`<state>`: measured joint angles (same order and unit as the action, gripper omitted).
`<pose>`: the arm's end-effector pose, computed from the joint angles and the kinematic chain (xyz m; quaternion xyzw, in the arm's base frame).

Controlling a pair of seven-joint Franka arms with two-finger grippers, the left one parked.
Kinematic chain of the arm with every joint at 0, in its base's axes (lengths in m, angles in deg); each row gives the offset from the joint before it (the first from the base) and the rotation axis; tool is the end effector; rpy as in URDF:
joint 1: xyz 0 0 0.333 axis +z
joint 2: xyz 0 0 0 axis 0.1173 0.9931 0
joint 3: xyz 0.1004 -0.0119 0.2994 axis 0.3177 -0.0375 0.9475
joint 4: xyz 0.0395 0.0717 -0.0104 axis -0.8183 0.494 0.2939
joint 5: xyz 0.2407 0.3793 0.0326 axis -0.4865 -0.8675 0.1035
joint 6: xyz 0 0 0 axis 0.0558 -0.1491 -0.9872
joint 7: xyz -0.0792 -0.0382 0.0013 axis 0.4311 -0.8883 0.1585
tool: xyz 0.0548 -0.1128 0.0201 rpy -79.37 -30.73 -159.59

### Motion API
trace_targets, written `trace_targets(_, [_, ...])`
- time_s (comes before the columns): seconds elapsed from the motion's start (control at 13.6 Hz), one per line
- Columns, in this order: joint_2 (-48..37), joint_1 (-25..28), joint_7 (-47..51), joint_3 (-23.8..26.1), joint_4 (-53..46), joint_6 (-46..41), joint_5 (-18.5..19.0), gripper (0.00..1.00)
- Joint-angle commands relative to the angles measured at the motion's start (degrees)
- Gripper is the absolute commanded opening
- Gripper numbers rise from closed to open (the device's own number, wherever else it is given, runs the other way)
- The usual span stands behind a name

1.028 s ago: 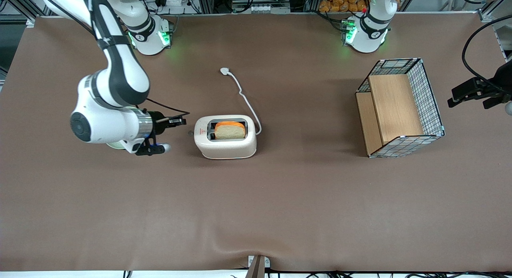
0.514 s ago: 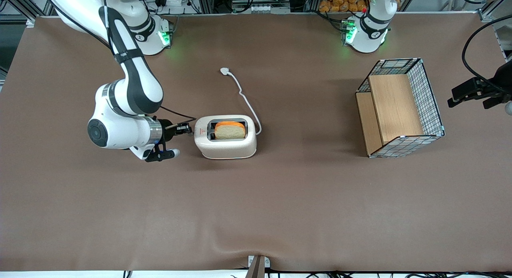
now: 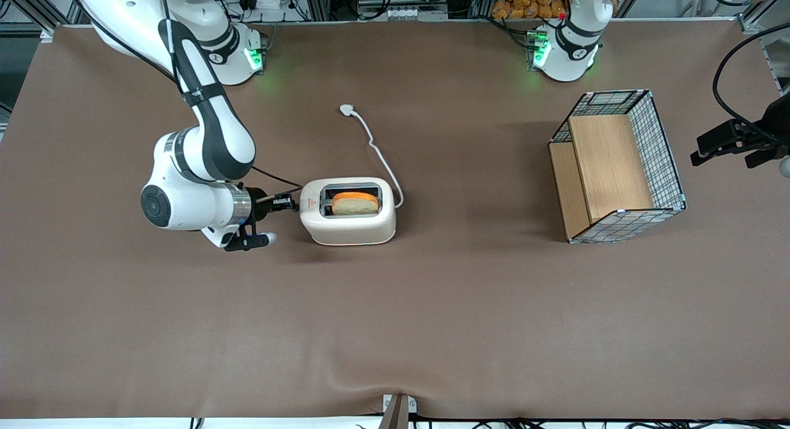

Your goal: Press toaster button with right arm

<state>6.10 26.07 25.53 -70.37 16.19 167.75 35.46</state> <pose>0.6201 0.2190 0.2283 -0.9671 -0.0377 0.1569 0.1968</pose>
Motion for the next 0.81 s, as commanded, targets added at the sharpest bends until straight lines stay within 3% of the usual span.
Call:
trace_targets(0.0, [1.43, -0.96, -1.63, 0.27, 0.73, 1.52, -2.06, 0.0])
trace_targets(0.73, [6.52, -1.67, -5.15, 0.27, 0.91, 2.74, -9.45, 0.0])
